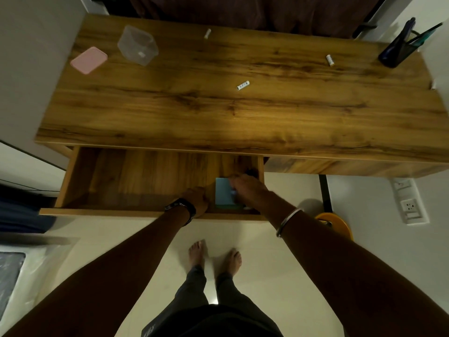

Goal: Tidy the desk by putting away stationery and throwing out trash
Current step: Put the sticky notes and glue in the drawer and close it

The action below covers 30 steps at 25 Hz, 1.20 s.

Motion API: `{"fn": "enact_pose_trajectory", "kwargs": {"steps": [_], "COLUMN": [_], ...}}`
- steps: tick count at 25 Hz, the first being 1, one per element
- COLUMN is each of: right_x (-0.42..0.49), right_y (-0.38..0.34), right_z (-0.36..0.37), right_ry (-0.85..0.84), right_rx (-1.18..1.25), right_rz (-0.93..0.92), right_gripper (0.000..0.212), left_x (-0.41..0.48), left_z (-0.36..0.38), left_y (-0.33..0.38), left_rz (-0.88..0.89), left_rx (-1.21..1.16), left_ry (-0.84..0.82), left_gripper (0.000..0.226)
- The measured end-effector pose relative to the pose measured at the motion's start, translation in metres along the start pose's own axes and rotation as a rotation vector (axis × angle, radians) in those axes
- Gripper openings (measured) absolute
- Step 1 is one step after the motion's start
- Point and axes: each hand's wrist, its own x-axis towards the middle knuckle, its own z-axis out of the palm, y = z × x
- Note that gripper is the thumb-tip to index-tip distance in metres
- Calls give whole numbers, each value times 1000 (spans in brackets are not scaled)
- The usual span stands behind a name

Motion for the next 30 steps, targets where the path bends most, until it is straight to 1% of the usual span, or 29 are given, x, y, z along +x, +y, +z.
{"fn": "enact_pose_trajectory", "kwargs": {"steps": [1, 3, 4, 6, 9, 13, 14, 15, 16, 17, 18, 19, 20, 21, 22, 24, 26, 30], "right_x": [-1, -4, -4, -5, -4, -1, -1, -4, -9, -15, -23, -31, -37, -40, -41, -38, -35, -28], "right_y": [1, 0, -1, -3, 2, 2, -1, -5, -7, -9, -11, -14, -16, -18, -18, -17, -16, -12], "right_z": [3, 4, 2, -1, -3, -1, -5, -10, -16, -19, -19, -15, -7, 2, 11, 22, 22, 9], "right_ry": [-39, -119, -148, -157, -63, -98, -60, 20, 137, 247, 294, 277, 245, 238, 249, 317, 391, 441], "right_rx": [-34, -48, -29, 11, 59, 91, 135, 195, 222, 195, 118, 17, -86, -183, -256, -322, -317, -315], "right_rz": [-26, -18, 5, 9, -49, -40, -34, -48, -94, -154, -211, -263, -308, -346, -376, -386, -367, -255], "right_gripper": [35, 6, 4, 8, 18, 26, 26, 24, 23, 31, 50, 76, 103, 122, 131, 138, 140, 144], "left_x": [-1, -4, -6, -10, -16, -24, -27, -30, -35, -39, -43, -45, -45, -46, -46, -46, -45, -36], "left_z": [1, 4, 6, 9, 10, 9, 7, 5, 3, 2, 1, 2, 2, 2, 0, -6, -10, -28], "left_y": [0, 2, 2, 3, 1, 0, -1, -3, -6, -12, -19, -30, -43, -55, -65, -77, -76, -62], "left_rz": [-5, -11, -8, -3, 1, 53, 104, 185, 289, 400, 494, 552, 561, 539, 508, 464, 445, 323], "left_rx": [2, -8, -12, -18, -55, -46, -73, -107, -118, -69, 48, 190, 308, 389, 439, 478, 488, 486], "left_ry": [-2, 19, 39, 95, 192, 287, 309, 331, 345, 349, 356, 374, 397, 414, 425, 445, 471, 501], "left_gripper": [40, 40, 40, 36, 26, 24, 23, 24, 27, 34, 50, 72, 92, 108, 118, 131, 136, 146]}}
